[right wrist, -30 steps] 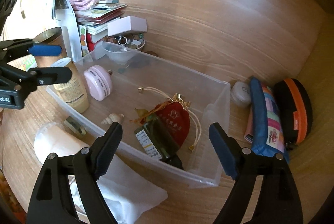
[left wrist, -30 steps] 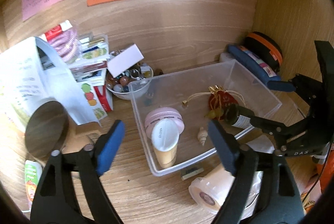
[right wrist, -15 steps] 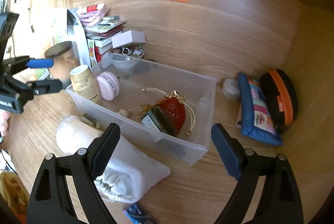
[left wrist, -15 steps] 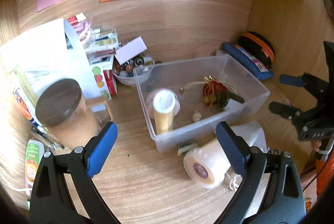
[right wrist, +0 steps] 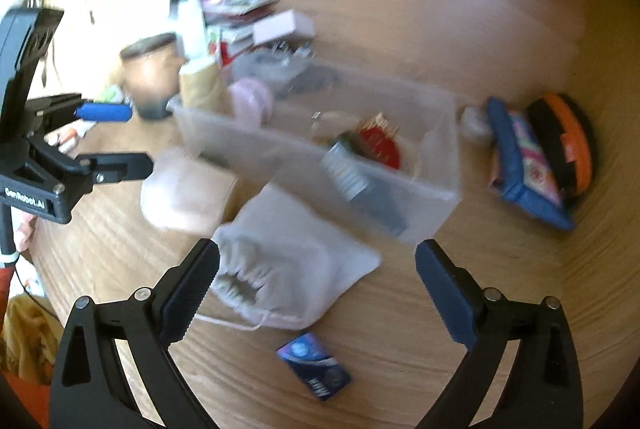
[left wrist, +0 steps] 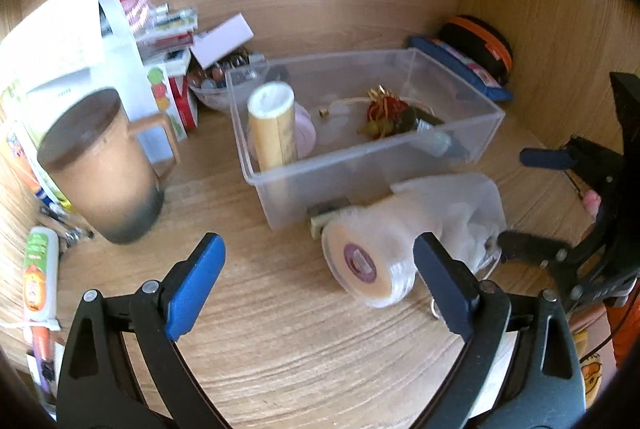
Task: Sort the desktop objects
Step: 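Grasp the clear cup stack with the left tool while the right tool grasps the white drawstring bag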
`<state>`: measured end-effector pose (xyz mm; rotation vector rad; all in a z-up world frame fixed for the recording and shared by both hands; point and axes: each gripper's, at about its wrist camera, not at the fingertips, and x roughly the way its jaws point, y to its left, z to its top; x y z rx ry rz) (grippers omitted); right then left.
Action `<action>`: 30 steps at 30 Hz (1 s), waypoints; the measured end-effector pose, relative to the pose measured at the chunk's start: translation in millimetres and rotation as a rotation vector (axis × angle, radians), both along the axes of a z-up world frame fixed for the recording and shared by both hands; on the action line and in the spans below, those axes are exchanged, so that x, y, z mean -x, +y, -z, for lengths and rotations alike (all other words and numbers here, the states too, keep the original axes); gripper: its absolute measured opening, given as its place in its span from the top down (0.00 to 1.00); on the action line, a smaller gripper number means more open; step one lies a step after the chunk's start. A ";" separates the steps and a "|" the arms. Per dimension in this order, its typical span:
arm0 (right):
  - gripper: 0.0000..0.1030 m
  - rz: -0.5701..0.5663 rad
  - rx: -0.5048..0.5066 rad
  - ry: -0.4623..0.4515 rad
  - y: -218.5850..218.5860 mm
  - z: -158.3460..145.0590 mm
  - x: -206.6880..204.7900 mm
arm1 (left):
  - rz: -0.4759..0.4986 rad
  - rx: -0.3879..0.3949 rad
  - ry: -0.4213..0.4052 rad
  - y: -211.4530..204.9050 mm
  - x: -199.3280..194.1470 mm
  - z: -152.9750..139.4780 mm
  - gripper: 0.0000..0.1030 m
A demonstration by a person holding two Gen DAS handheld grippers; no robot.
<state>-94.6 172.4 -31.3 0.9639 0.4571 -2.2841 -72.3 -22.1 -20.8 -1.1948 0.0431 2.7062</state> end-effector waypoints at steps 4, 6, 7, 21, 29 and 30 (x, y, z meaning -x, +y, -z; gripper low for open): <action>0.05 -0.045 -0.048 -0.046 -14.3 19.1 -6.5 | 0.001 -0.038 -0.031 -2.4 -3.6 9.4 0.07; 0.05 -0.058 -0.087 -0.058 -23.0 27.2 -7.2 | -0.001 -0.045 -0.040 -3.4 -5.2 13.6 0.07; 0.05 -0.064 -0.105 -0.068 -27.3 31.2 -5.9 | -0.001 -0.049 -0.042 -3.4 -6.2 14.7 0.07; 0.42 -0.072 -0.134 -0.075 -26.7 40.2 17.8 | 0.069 -0.032 -0.090 22.8 5.2 27.8 0.06; 0.61 -0.067 -0.069 -0.034 1.3 27.6 10.3 | 0.109 0.007 -0.112 49.2 21.8 35.6 0.06; 0.62 -0.066 -0.070 -0.026 2.2 26.5 6.7 | 0.111 0.007 -0.110 51.7 23.1 35.7 0.06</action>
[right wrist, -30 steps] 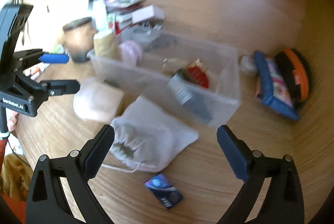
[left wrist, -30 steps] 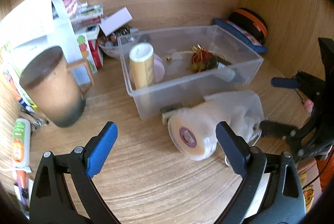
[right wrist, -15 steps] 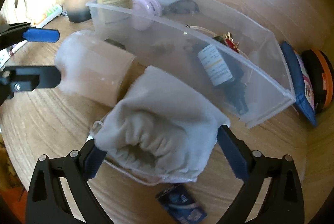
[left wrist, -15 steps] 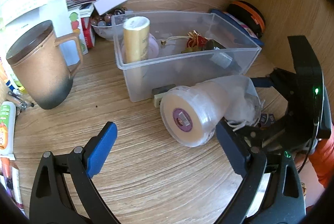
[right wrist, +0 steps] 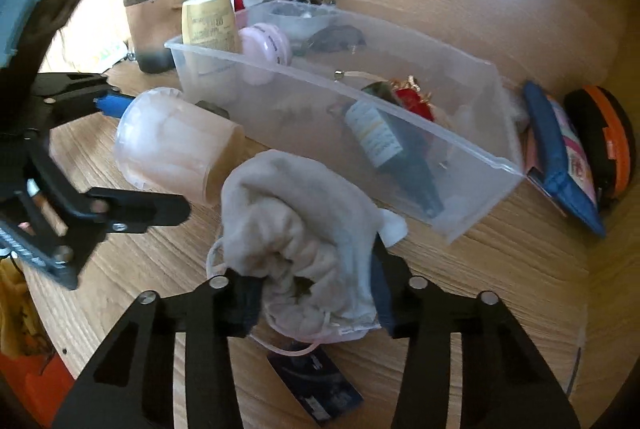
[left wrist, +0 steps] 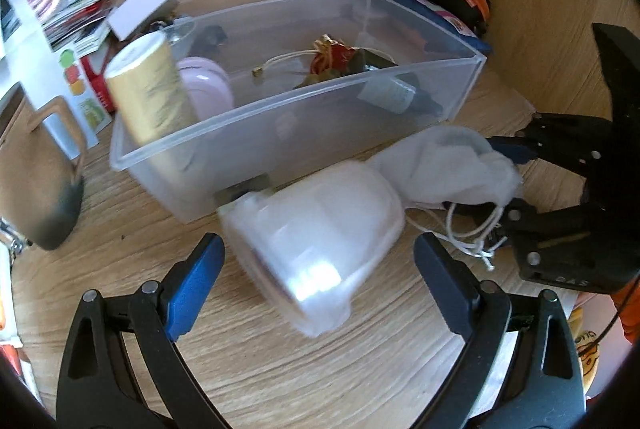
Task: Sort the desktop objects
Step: 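Grasp the clear cup stack with the left tool while the right tool grasps the white drawstring bag, then carry the cup stack in the left tool while the right tool carries the bag over the box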
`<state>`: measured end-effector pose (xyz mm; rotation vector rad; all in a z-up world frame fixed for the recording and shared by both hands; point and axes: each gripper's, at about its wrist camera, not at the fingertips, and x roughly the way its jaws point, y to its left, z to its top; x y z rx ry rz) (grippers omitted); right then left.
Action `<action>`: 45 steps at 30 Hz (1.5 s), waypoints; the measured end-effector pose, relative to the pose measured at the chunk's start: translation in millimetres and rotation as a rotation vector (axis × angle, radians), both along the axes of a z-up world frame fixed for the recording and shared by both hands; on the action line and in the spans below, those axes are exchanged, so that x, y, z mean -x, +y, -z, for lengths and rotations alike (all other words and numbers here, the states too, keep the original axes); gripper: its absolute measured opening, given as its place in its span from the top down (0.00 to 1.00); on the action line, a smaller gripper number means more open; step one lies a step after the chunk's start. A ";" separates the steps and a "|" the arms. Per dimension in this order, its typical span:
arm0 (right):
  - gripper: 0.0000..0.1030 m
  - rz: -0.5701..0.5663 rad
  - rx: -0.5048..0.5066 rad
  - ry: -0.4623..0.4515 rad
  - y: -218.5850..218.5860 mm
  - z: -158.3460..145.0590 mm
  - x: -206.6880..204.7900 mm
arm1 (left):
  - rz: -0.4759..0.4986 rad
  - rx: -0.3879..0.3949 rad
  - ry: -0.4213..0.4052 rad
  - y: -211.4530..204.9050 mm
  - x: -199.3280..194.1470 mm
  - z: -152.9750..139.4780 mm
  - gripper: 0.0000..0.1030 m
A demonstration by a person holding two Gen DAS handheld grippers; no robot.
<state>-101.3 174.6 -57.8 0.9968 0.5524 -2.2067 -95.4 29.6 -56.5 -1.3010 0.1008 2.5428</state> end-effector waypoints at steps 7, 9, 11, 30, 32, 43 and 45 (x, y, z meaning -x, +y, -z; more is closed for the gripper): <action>0.65 0.017 0.021 0.004 11.9 -2.4 3.1 | -0.033 0.024 0.052 6.7 6.7 -1.3 0.14; 0.65 0.021 0.026 0.007 15.3 -3.4 3.0 | -0.058 0.005 0.047 3.3 9.7 -1.1 0.14; 0.65 0.027 0.034 0.007 19.2 -4.3 3.1 | -0.087 -0.006 0.055 1.5 10.8 -0.5 0.14; 0.66 0.043 0.128 0.039 28.6 -38.4 3.9 | -0.129 0.099 0.216 5.7 -16.6 -31.0 0.14; 0.66 0.043 0.134 0.049 27.9 -43.6 3.2 | -0.136 0.107 0.239 4.9 -19.5 -37.8 0.14; 0.66 0.051 0.167 0.103 28.1 -72.5 5.2 | -0.177 0.074 0.343 -11.3 -26.1 -76.5 0.14; 0.66 0.055 0.183 0.105 28.6 -79.2 8.6 | -0.183 0.057 0.361 -15.8 -25.1 -85.1 0.14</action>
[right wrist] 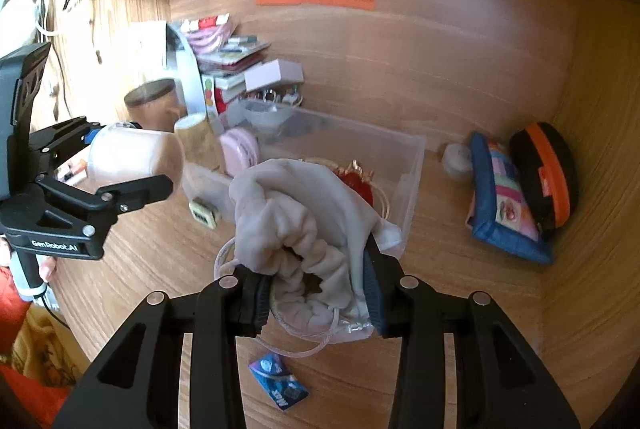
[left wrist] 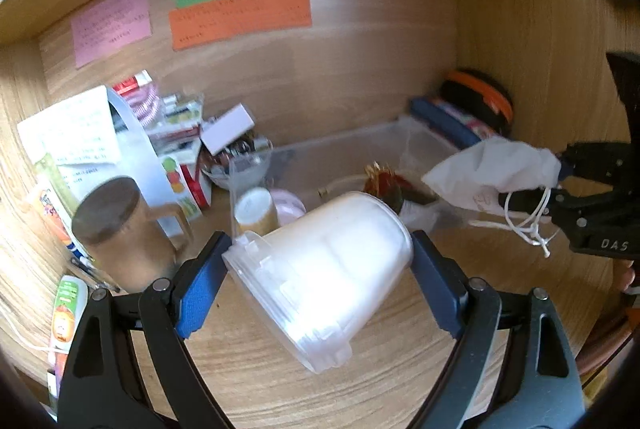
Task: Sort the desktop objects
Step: 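Carry the cup stack in the left tool while the right tool carries the bag over the box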
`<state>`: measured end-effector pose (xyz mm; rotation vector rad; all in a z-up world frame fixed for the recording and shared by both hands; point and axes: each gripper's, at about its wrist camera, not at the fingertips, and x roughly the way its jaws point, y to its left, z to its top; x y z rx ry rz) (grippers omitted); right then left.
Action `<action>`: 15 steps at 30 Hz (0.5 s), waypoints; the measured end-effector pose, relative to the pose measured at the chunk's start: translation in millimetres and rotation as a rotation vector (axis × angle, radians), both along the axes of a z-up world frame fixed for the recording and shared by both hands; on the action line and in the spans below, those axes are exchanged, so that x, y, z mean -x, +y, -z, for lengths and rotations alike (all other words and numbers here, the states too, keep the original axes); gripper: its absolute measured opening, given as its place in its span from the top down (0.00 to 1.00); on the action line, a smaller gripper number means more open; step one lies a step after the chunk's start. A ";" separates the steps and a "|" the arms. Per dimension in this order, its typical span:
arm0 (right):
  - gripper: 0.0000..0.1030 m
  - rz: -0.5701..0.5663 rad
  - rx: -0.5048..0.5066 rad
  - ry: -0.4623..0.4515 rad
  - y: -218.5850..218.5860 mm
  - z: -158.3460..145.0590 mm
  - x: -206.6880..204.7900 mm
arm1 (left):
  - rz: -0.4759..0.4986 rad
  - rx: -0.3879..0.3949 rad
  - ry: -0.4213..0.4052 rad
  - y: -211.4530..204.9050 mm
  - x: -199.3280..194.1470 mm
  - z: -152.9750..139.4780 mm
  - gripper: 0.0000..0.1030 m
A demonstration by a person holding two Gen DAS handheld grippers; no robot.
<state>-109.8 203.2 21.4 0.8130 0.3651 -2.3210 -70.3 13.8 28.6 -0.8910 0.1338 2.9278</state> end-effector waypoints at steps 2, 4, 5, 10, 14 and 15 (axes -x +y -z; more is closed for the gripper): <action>0.66 0.002 0.012 0.003 -0.2 -5.1 3.1 | 0.013 -0.026 0.012 -5.2 2.8 -9.2 0.14; 0.66 0.006 0.019 0.012 -1.3 -11.3 6.3 | 0.020 -0.061 0.013 -11.3 9.1 -16.6 0.14; 0.66 0.007 0.024 0.016 -1.9 -14.4 8.2 | 0.020 -0.066 0.015 -13.7 13.2 -20.3 0.14; 0.66 0.010 0.067 0.020 -4.7 -30.1 24.8 | 0.014 -0.079 0.017 -20.8 33.0 -34.1 0.14; 0.66 0.014 0.069 0.024 -12.4 -35.0 40.4 | 0.021 -0.108 -0.009 -24.2 52.7 -37.0 0.14; 0.66 0.016 0.068 0.024 -14.2 -35.3 44.4 | 0.019 -0.108 -0.015 -23.7 57.4 -36.3 0.14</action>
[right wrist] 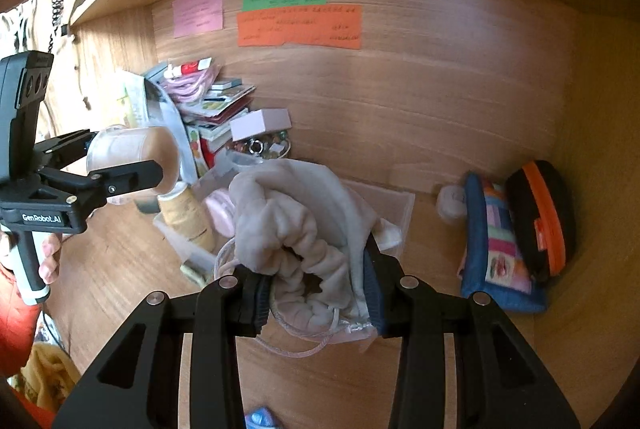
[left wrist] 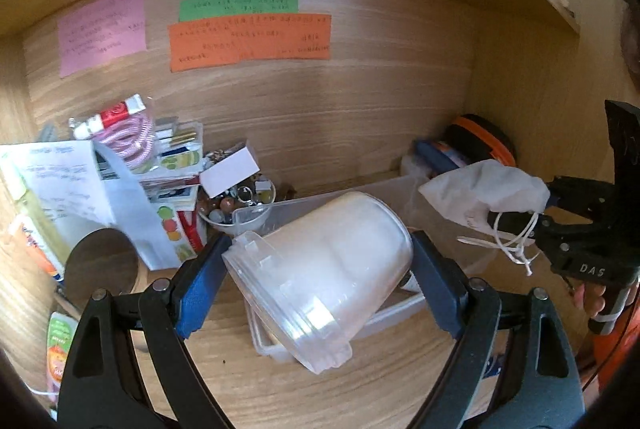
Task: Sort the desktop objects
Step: 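Carry the cup stack in the left tool while the right tool carries the bag over the box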
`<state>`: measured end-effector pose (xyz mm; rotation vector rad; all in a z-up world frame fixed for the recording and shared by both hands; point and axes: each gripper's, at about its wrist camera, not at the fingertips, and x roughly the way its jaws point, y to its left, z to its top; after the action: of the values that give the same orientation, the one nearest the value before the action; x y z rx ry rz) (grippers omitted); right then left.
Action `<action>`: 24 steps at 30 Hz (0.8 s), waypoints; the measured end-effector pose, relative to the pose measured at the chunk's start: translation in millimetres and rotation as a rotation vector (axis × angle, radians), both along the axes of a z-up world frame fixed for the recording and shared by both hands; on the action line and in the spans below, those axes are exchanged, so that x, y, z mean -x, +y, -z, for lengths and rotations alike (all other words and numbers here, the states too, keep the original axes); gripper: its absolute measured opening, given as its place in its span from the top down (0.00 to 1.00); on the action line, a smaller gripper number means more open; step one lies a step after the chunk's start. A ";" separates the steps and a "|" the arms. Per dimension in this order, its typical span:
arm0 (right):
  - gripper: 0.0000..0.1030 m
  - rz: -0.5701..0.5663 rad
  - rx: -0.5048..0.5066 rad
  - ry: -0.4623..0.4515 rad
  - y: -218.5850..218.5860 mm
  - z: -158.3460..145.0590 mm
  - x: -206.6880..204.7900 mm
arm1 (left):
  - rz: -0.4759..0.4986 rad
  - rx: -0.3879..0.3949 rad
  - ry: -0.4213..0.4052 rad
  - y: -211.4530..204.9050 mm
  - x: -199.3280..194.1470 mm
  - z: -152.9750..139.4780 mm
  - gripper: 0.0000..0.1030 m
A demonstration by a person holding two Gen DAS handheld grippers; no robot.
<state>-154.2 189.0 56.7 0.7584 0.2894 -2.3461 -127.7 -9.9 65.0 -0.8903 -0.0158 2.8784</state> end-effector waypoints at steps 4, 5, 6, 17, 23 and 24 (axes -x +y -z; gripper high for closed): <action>0.66 0.004 0.003 -0.026 -9.2 4.5 19.0 | -0.003 0.017 -0.028 5.0 21.5 7.8 0.14; 0.66 0.006 0.001 -0.030 -11.8 6.3 22.4 | -0.001 0.014 -0.040 5.8 27.8 10.8 0.14; 0.66 0.008 -0.005 -0.034 -14.8 8.7 26.8 | 0.001 0.013 -0.049 6.2 31.8 12.8 0.14; 0.66 0.019 -0.062 -0.099 -26.3 40.4 59.2 | 0.025 0.056 -0.156 24.7 83.9 43.2 0.14; 0.66 0.021 -0.114 -0.110 -32.2 53.5 72.2 | 0.018 0.125 -0.192 32.7 106.2 60.5 0.14; 0.66 0.020 -0.126 -0.109 -34.5 55.9 74.6 | 0.017 0.134 -0.192 34.2 107.4 60.9 0.14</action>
<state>-228.9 154.5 0.9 0.9497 0.3862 -2.3119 -235.2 24.3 4.0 -1.1822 0.1665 2.7942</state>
